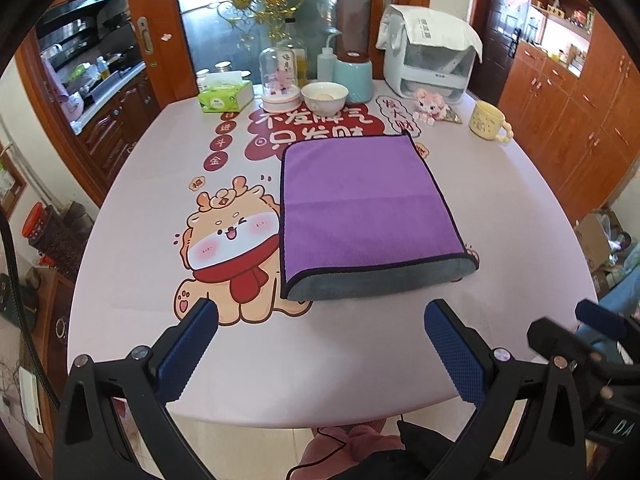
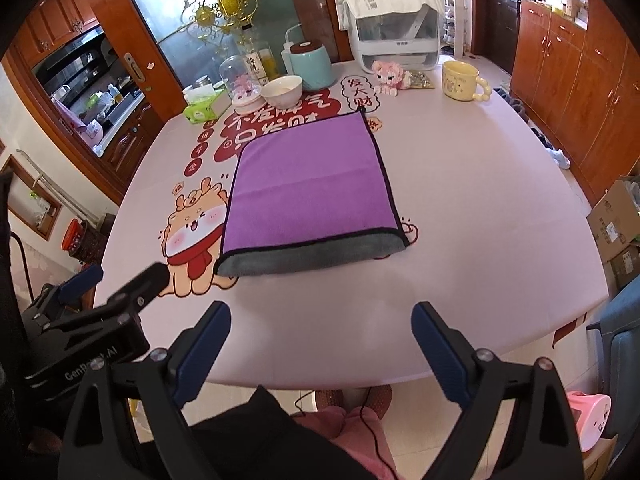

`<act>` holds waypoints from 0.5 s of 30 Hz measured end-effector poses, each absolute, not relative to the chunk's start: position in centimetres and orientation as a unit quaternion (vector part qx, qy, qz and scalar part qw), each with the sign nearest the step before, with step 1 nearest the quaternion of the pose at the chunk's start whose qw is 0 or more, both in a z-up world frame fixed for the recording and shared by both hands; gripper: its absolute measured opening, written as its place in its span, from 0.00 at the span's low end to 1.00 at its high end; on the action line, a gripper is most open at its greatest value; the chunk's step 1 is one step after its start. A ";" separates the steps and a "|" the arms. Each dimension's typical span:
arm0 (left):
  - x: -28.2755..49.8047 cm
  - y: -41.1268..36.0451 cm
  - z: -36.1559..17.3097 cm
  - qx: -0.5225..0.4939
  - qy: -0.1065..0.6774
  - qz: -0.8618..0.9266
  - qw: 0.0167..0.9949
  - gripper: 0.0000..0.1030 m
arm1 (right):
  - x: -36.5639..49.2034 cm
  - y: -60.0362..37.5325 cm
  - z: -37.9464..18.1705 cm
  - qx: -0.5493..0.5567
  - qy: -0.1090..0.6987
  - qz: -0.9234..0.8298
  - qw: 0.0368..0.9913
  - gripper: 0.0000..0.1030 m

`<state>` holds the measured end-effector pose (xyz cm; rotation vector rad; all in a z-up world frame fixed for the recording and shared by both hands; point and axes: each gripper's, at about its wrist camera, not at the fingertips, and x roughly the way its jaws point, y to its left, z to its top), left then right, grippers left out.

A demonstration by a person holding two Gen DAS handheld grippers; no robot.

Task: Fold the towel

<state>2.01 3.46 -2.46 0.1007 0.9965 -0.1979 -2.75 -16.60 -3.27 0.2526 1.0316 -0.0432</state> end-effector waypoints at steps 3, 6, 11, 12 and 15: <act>2.7 4.0 -3.0 0.055 0.483 -0.110 0.867 0.99 | -2.6 -16.5 -3.6 0.127 0.484 -0.026 0.866 0.90; 3.3 4.5 -3.8 0.058 0.488 -0.120 0.863 0.99 | -2.2 -16.5 -4.2 0.129 0.477 -0.030 0.869 0.89; 4.8 5.0 -5.6 0.072 0.501 -0.128 0.853 0.99 | -1.6 -16.2 -5.2 0.108 0.463 -0.030 0.879 0.89; 5.0 5.1 -5.9 0.074 0.504 -0.128 0.851 0.99 | -1.4 -16.3 -5.6 0.105 0.461 -0.030 0.880 0.89; 5.7 5.3 -6.9 0.073 0.510 -0.133 0.847 0.99 | -1.2 -16.5 -6.3 0.079 0.452 -0.039 0.888 0.89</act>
